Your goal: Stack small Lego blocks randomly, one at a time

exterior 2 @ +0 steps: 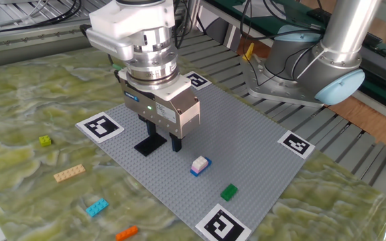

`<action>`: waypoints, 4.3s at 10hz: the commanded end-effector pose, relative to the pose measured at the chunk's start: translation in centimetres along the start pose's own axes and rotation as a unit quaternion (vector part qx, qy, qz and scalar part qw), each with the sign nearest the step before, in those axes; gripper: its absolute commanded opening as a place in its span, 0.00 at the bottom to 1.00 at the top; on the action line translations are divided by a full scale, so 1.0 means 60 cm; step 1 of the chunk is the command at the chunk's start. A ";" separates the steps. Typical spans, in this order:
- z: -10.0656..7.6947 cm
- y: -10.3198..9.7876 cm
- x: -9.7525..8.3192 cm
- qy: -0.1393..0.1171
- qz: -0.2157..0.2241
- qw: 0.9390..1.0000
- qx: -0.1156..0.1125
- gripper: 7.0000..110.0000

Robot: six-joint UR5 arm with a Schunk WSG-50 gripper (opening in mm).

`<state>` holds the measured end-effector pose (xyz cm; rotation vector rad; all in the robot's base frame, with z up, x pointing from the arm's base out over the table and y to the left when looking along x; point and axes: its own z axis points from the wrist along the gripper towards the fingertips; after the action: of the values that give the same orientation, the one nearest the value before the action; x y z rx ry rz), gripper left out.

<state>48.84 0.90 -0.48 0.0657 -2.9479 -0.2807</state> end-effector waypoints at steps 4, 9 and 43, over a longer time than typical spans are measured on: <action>-0.002 0.003 -0.002 -0.002 0.002 1.000 -0.005 0.57; -0.002 0.005 -0.002 -0.002 0.004 1.000 -0.007 0.57; -0.017 0.047 -0.035 -0.006 0.025 1.000 -0.006 0.57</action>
<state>51.26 3.36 0.84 0.0076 -2.9507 -0.2780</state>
